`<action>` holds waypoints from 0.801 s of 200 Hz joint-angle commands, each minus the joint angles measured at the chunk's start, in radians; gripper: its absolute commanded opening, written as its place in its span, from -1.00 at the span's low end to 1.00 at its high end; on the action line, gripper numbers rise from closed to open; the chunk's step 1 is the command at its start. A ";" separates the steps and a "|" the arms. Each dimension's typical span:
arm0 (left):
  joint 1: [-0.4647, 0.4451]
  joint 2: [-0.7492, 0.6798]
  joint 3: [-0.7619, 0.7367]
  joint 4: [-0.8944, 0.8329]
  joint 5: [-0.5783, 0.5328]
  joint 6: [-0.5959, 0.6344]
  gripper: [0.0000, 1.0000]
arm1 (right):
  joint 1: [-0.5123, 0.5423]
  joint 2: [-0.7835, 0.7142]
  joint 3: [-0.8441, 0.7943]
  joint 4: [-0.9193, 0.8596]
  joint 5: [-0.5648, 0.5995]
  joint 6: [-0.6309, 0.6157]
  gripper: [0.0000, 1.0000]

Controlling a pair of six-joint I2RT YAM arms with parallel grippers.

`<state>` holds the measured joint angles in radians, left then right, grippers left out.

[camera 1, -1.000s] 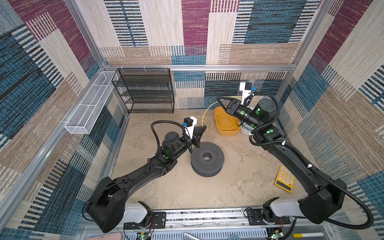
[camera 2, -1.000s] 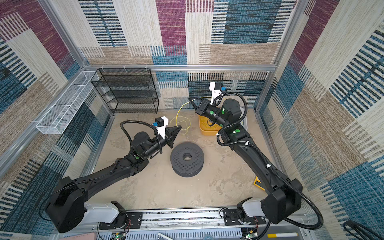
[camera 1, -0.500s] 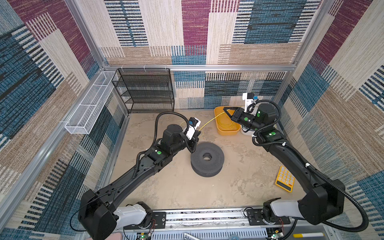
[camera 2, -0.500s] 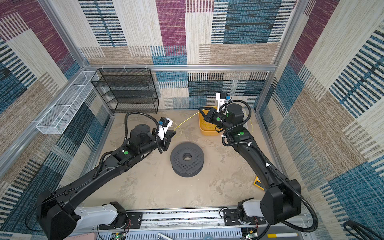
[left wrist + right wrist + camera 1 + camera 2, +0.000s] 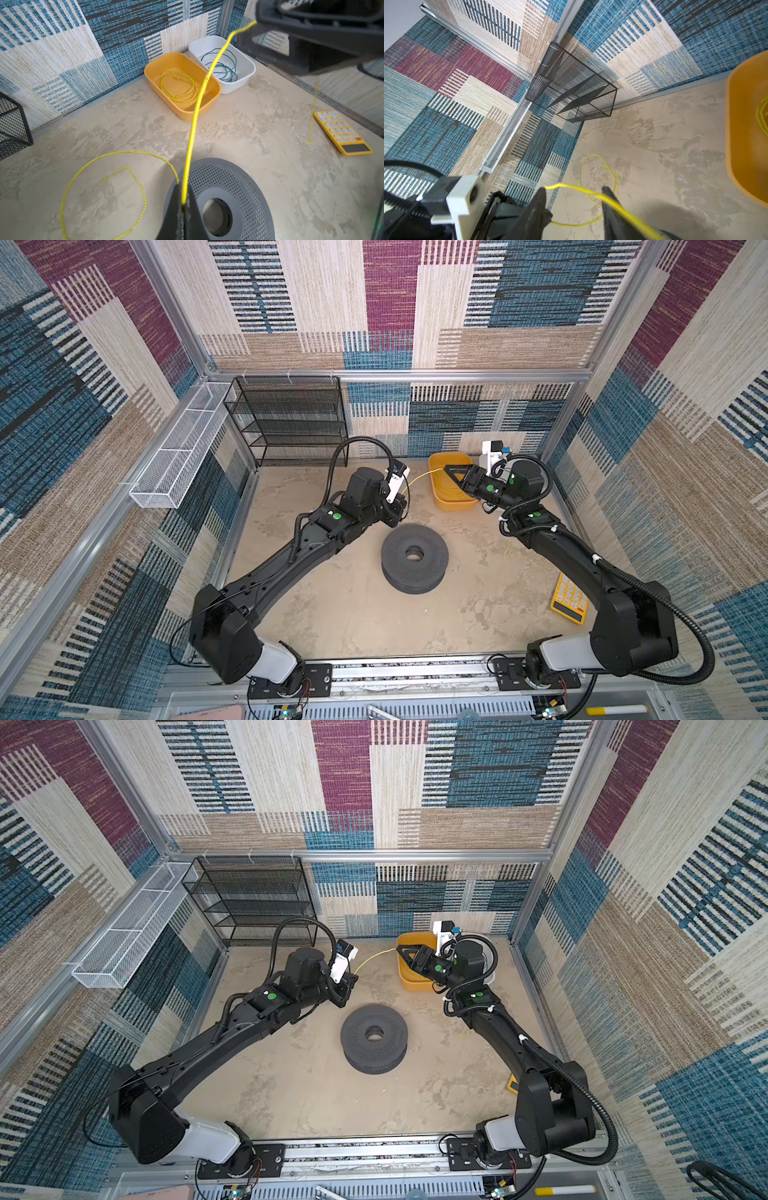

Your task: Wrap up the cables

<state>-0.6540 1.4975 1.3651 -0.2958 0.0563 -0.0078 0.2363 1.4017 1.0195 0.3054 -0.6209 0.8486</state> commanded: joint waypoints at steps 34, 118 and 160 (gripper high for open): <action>-0.004 0.128 0.149 -0.091 0.036 -0.145 -1.00 | 0.059 -0.034 -0.032 0.078 -0.013 0.016 0.36; -0.044 0.128 0.159 -0.085 0.046 -0.131 -1.00 | 0.214 0.070 0.045 0.085 0.080 0.045 -0.02; -0.045 0.093 0.115 -0.053 0.055 -0.129 -1.00 | 0.224 0.060 0.035 0.075 0.121 0.047 -0.87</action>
<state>-0.6983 1.6039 1.4960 -0.3614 0.0887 -0.1234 0.4580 1.4654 1.0550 0.3305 -0.5186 0.8890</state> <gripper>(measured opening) 0.052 0.127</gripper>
